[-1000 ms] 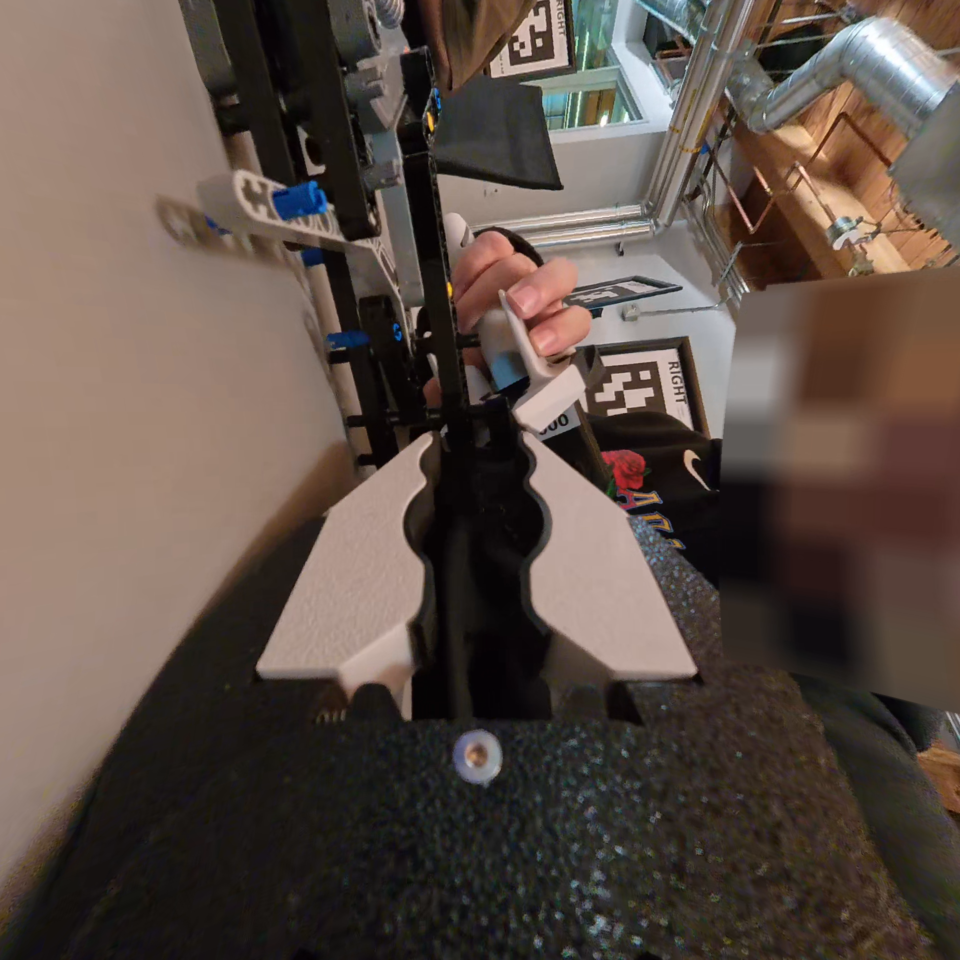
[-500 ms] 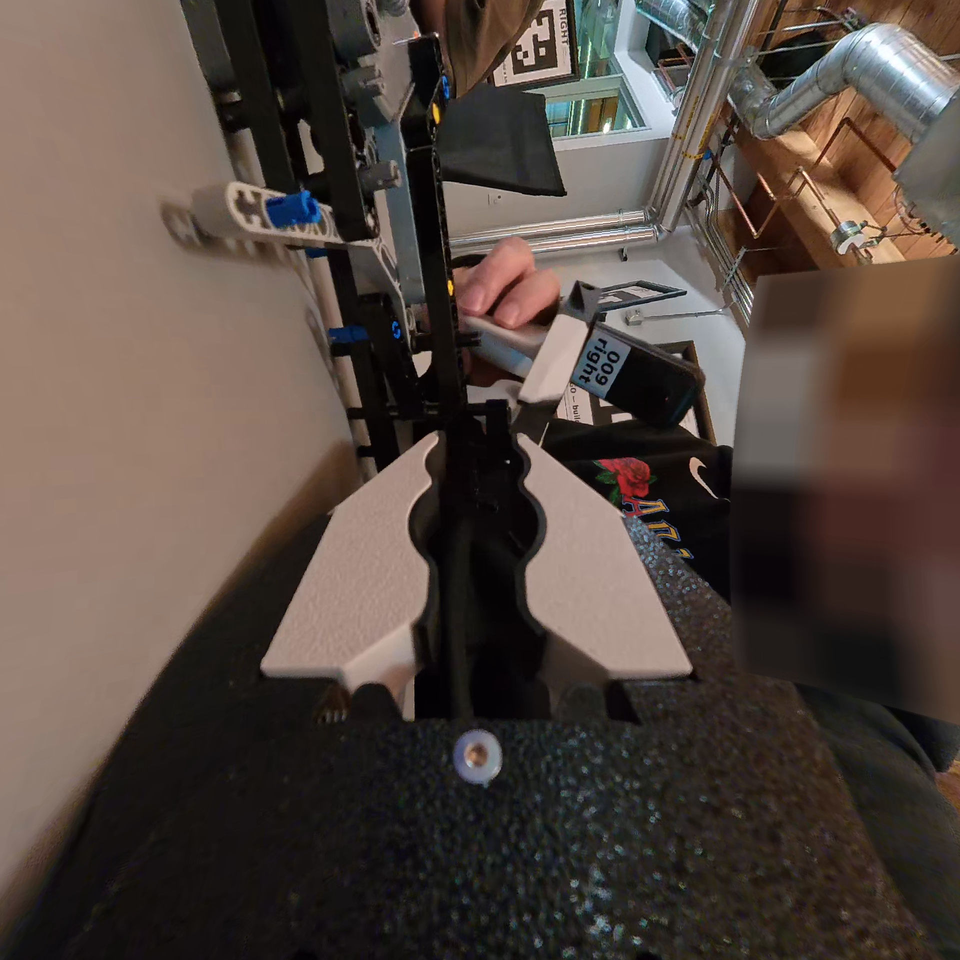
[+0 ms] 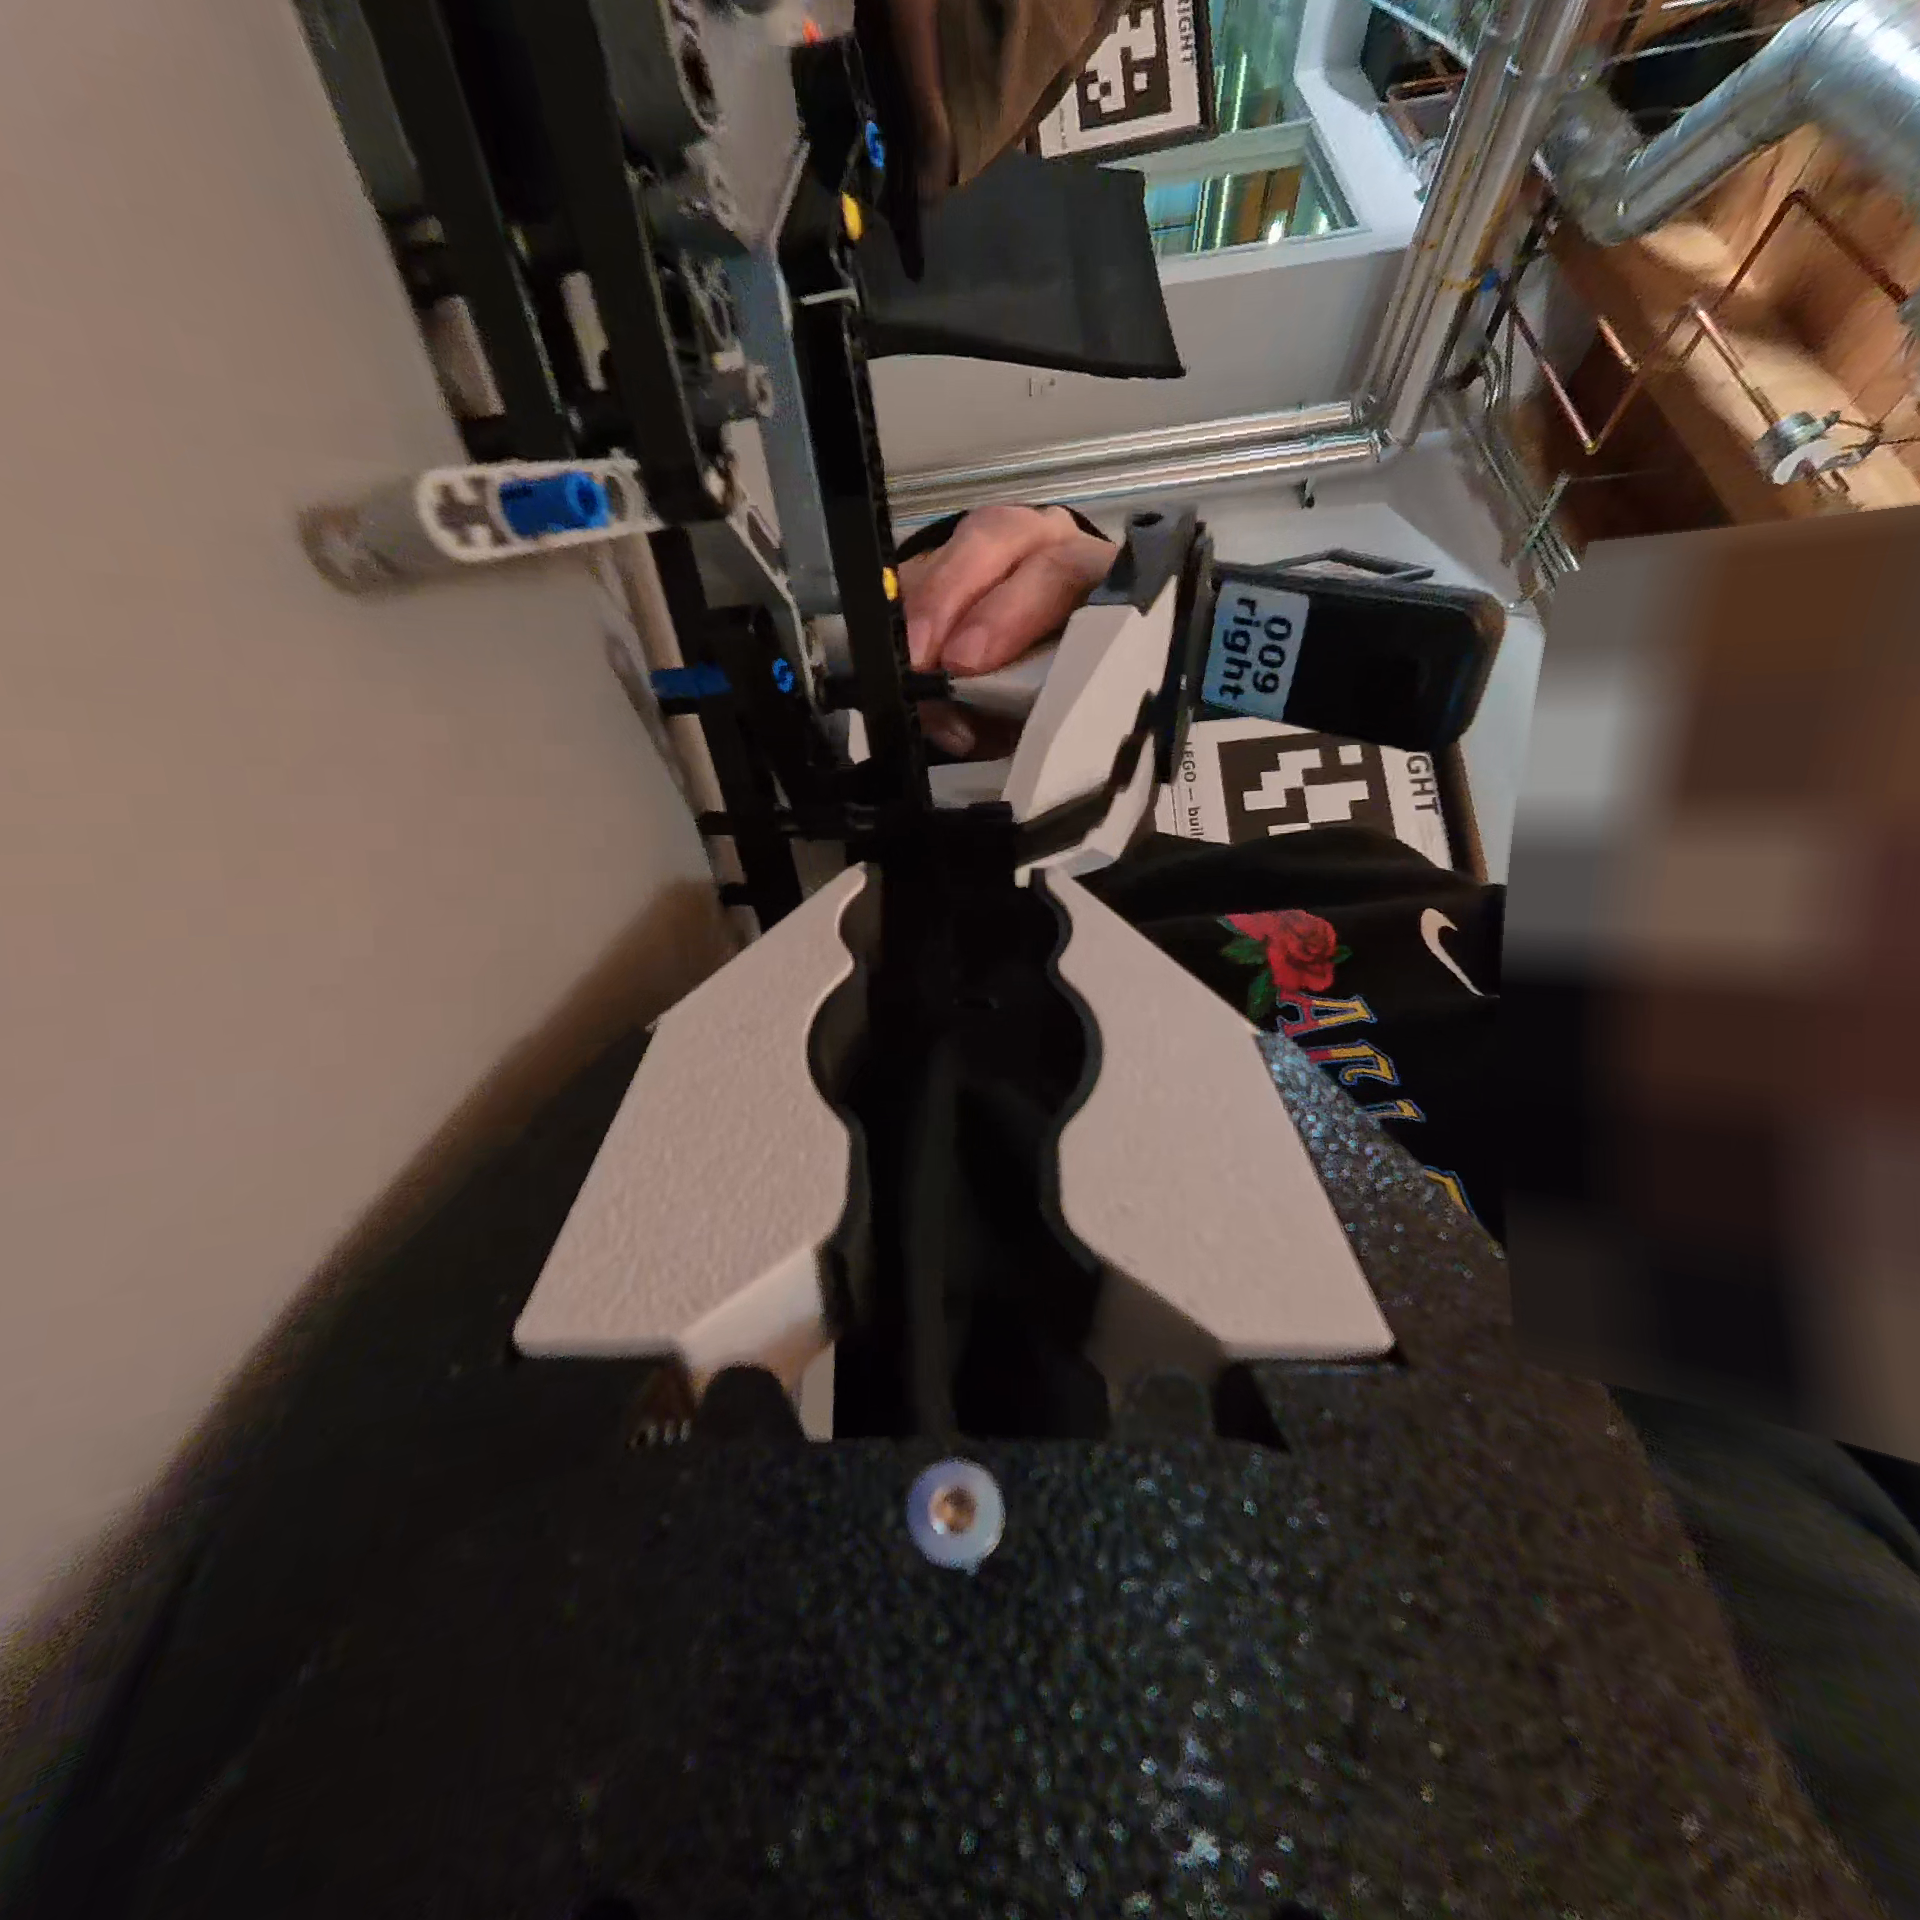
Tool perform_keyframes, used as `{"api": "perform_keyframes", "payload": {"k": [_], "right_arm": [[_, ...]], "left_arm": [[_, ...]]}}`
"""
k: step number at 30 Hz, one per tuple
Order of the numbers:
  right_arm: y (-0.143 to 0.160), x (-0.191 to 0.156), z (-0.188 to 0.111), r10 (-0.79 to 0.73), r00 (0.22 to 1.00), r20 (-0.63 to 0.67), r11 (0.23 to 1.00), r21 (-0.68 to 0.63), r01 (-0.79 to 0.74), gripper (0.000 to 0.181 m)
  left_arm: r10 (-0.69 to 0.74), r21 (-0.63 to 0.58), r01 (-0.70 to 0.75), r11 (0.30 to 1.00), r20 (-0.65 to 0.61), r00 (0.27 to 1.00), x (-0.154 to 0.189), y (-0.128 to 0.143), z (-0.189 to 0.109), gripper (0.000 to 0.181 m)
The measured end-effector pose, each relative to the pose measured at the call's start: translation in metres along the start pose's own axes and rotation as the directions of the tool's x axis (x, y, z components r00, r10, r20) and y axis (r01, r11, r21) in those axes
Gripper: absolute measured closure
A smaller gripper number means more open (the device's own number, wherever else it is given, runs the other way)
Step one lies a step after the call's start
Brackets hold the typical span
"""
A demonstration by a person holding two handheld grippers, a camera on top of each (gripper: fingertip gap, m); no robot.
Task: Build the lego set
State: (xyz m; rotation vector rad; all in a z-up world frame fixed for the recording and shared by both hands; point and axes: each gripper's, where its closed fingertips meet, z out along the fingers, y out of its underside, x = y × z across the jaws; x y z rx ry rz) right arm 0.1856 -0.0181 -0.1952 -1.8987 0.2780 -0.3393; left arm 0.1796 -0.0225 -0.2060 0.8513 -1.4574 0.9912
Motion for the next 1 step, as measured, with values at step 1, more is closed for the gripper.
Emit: {"api": "perform_keyframes", "payload": {"k": [1], "right_arm": [[0.0001,0.0002,-0.0008,0.006,1.0,0.005,1.0,0.003,-0.006,0.177]], "left_arm": [[-0.003,0.002,0.003,1.0,-0.002,1.0,0.002,0.0,0.0021,0.153]]}}
